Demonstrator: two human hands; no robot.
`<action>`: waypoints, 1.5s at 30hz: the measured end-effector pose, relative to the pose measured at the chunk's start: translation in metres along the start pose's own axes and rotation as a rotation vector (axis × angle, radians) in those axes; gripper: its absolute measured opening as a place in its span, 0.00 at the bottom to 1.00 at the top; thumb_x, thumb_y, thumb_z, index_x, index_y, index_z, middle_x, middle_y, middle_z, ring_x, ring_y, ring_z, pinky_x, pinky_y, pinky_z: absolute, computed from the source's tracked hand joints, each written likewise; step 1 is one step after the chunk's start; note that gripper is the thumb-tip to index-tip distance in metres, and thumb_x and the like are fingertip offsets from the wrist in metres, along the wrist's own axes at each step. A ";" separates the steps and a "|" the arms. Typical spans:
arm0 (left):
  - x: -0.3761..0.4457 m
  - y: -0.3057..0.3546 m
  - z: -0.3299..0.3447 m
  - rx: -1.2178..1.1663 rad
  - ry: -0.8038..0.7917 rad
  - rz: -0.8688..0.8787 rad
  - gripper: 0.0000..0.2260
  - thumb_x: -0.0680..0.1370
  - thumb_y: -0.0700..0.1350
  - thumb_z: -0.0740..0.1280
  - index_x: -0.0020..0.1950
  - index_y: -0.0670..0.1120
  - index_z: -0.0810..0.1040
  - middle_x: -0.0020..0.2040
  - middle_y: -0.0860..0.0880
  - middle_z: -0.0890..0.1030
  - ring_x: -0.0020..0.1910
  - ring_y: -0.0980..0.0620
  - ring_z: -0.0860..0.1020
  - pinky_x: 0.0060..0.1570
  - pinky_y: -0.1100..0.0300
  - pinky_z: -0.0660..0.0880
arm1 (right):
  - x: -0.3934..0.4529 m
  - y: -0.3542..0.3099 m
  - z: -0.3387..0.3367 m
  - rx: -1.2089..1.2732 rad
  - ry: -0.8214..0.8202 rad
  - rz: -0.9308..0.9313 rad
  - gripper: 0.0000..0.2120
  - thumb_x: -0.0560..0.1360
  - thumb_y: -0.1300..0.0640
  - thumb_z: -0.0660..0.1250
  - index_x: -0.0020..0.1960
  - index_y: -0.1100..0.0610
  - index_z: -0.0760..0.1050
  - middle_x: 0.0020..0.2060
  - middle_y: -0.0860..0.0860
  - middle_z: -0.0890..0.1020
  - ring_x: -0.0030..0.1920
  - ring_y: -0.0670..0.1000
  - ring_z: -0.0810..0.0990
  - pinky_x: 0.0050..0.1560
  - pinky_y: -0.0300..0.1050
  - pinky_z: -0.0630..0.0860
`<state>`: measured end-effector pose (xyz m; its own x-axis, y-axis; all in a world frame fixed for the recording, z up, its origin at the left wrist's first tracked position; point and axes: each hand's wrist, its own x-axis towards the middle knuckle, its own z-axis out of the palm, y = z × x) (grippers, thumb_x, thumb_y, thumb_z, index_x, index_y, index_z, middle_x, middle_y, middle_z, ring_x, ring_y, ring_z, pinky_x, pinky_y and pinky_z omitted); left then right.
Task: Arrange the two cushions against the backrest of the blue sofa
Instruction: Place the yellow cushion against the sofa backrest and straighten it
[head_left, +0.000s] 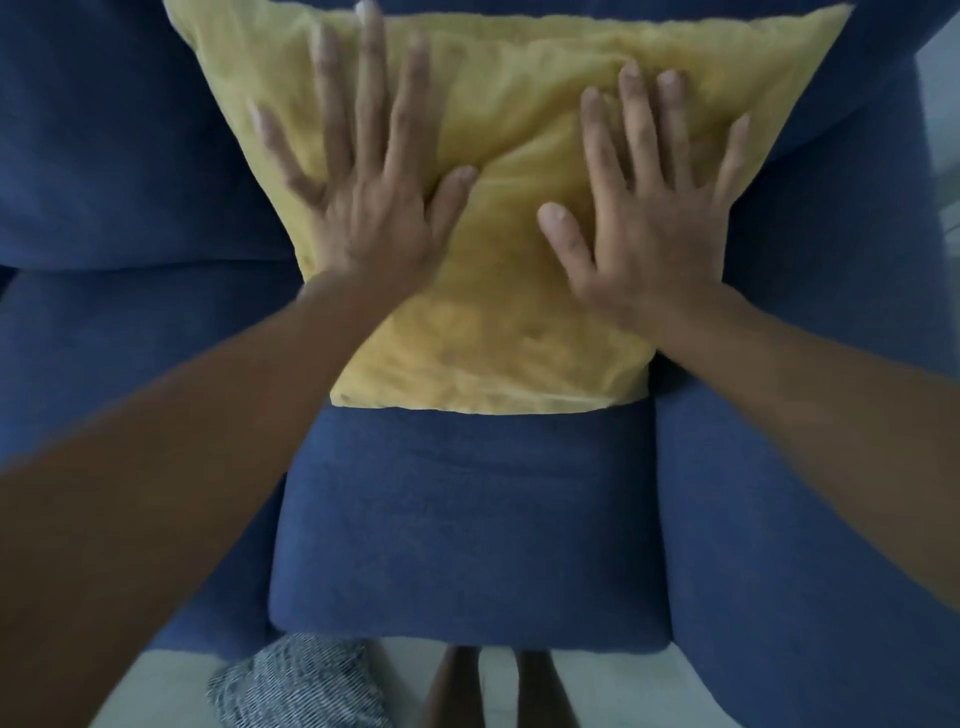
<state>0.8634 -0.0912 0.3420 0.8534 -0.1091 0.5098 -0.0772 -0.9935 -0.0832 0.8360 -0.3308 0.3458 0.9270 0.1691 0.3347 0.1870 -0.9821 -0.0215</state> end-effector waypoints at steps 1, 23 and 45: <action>-0.017 0.004 -0.004 -0.026 0.048 -0.026 0.34 0.86 0.65 0.53 0.85 0.45 0.63 0.83 0.36 0.65 0.82 0.31 0.62 0.75 0.24 0.39 | -0.012 -0.008 -0.003 0.006 0.045 -0.015 0.39 0.87 0.32 0.48 0.89 0.56 0.57 0.87 0.60 0.59 0.87 0.65 0.57 0.78 0.82 0.50; -0.146 -0.001 0.012 -0.615 -0.307 -0.399 0.46 0.82 0.68 0.57 0.88 0.43 0.43 0.86 0.36 0.39 0.85 0.34 0.37 0.78 0.31 0.34 | -0.121 -0.002 0.049 0.348 0.120 0.098 0.30 0.86 0.50 0.66 0.84 0.59 0.61 0.83 0.67 0.65 0.84 0.66 0.64 0.78 0.76 0.60; -0.119 -0.031 0.042 -1.351 -0.225 -1.935 0.43 0.76 0.80 0.53 0.85 0.57 0.64 0.82 0.54 0.71 0.79 0.47 0.71 0.80 0.46 0.65 | -0.097 -0.001 0.086 1.522 -0.095 1.805 0.26 0.88 0.36 0.52 0.75 0.47 0.77 0.68 0.51 0.82 0.68 0.58 0.81 0.67 0.60 0.79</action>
<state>0.7862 -0.0464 0.2479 0.3467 0.5176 -0.7822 0.4823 0.6169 0.6220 0.7740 -0.3394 0.2324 0.3735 -0.4119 -0.8312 -0.5407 0.6313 -0.5559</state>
